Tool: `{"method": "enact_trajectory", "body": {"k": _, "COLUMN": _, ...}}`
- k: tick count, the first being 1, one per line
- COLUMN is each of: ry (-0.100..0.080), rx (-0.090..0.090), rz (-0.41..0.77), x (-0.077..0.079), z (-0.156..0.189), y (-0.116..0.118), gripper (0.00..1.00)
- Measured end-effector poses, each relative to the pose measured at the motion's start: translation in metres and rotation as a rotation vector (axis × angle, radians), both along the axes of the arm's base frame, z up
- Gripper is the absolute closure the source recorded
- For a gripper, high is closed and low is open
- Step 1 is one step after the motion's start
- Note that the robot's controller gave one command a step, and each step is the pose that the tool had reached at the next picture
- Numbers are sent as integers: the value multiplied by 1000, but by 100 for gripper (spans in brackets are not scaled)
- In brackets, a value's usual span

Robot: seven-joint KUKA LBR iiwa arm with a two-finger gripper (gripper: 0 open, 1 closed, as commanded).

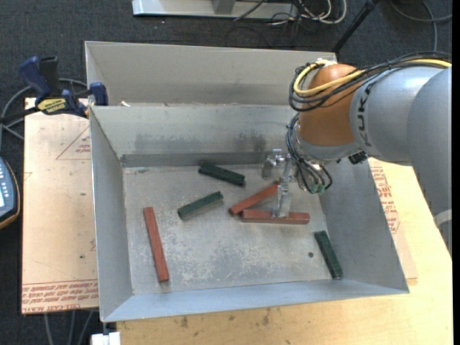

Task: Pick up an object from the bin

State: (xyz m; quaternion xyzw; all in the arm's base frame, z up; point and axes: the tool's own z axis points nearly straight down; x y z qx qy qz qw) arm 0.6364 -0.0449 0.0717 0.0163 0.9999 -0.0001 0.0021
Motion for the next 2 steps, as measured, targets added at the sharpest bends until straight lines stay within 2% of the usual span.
{"method": "enact_trajectory", "body": {"k": 1, "ry": 0, "rx": 0, "rz": 2, "x": 0, "z": 0, "y": 1, "gripper": 100}}
{"method": "enact_trajectory", "body": {"k": 2, "ry": -8, "rx": -2, "rz": 20, "x": -6, "z": 137, "y": -45, "gripper": 100}}
